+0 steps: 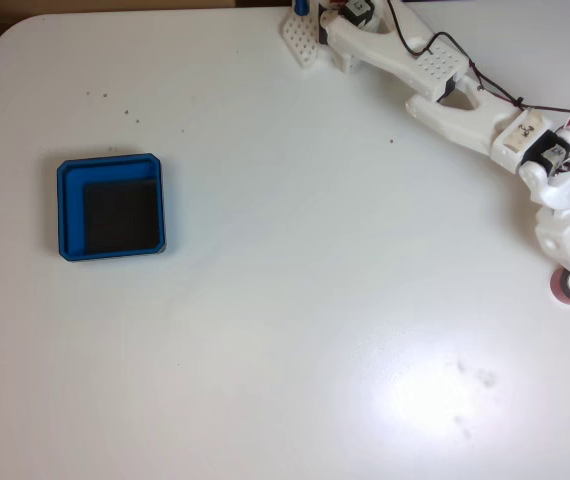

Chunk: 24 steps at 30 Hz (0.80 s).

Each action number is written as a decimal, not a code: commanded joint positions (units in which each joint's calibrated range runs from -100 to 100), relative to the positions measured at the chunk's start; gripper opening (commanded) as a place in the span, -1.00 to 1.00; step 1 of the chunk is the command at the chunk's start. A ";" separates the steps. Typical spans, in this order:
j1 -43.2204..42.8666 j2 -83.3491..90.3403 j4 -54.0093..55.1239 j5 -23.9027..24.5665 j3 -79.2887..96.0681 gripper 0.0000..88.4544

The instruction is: Pick the red roll and drop it in the blue box

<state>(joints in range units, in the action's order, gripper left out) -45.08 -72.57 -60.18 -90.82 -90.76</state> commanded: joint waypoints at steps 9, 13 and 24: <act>0.08 0.49 0.36 -0.07 -6.09 -0.56; 0.08 -1.93 0.44 -0.07 -8.43 -0.56; 0.28 -2.52 0.53 0.28 -8.52 -0.56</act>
<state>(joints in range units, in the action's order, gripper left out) -45.08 -75.70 -60.18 -90.73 -94.44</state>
